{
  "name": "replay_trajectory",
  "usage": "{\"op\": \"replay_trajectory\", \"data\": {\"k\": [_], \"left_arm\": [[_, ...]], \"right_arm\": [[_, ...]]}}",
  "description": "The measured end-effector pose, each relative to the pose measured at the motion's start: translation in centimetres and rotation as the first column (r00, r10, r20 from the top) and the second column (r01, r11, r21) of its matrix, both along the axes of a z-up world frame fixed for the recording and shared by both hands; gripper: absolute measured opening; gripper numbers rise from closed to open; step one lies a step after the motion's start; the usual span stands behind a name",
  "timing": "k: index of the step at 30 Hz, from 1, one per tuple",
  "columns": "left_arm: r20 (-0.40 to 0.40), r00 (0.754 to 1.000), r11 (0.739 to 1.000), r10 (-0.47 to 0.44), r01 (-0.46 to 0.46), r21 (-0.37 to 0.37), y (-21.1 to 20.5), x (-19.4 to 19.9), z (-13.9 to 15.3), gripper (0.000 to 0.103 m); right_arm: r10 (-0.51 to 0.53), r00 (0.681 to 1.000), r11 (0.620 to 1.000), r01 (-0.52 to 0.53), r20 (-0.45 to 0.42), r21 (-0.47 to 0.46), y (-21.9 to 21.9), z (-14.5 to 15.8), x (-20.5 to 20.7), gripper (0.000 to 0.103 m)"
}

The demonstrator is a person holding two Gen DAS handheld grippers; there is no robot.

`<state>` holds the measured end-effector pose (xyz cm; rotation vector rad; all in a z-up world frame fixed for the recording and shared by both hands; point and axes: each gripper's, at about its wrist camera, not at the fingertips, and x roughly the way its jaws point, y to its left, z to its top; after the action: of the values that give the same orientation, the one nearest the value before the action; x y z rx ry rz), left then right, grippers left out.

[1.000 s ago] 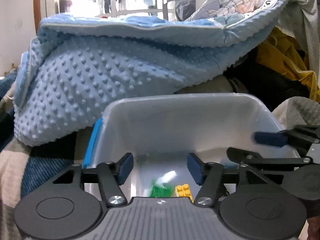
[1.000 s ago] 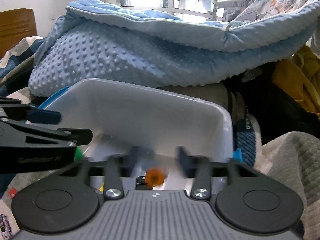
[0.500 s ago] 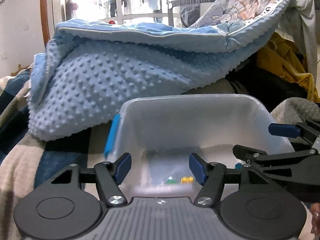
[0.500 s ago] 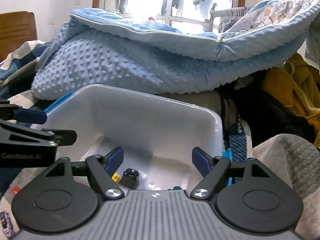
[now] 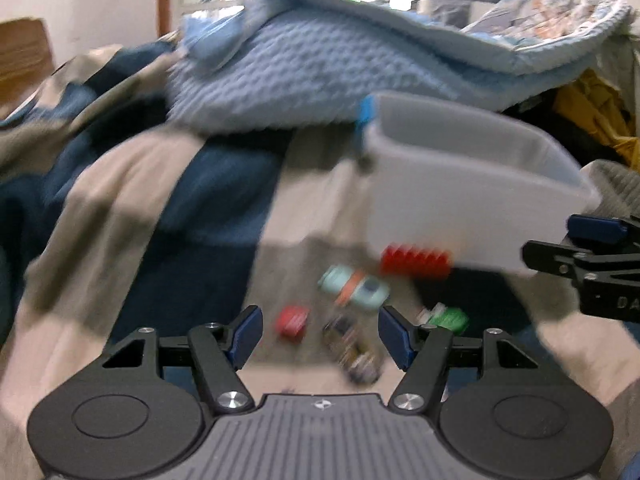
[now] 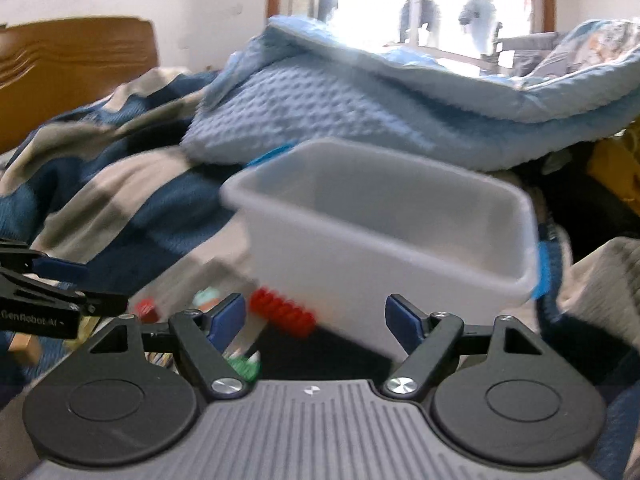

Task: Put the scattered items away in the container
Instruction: 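Grasp the white race car with the left tool while the right tool grasps the green block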

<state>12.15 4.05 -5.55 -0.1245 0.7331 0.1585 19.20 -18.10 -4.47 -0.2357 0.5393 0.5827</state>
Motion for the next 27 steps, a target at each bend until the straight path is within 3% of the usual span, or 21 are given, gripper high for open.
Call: {"op": "replay_trajectory", "data": {"k": [7,16,21,24,27], "left_arm": [[-0.056,0.998,0.999,0.030,-0.032,-0.036,0.8,-2.9,-3.2,0.068],[-0.094,0.993,0.987,0.072,-0.084,-0.134,-1.1,-1.5,-5.5,0.068],[-0.133,0.972,0.975,0.194,-0.206,-0.085,-2.6,0.5,-6.2,0.068],[-0.130,0.975,0.982,0.181,-0.187,-0.036,-3.3,0.1,-6.6,0.067],[-0.129,0.980,0.987,0.152,-0.157,-0.035,-2.7,-0.8,-7.0,0.062]], "right_arm": [[0.046,0.998,0.999,-0.047,-0.051,-0.011,1.8,-2.8,-2.3,0.080],[0.034,0.999,0.999,-0.035,-0.033,-0.025,2.5,-4.1,-3.4,0.079],[-0.004,1.000,1.000,0.004,-0.019,-0.020,2.0,-4.3,-2.6,0.079],[-0.012,1.000,1.000,0.012,-0.015,-0.029,1.9,-4.7,-1.9,0.078],[0.009,0.999,1.000,-0.010,-0.048,-0.018,2.0,-5.3,-1.2,0.076]]}}
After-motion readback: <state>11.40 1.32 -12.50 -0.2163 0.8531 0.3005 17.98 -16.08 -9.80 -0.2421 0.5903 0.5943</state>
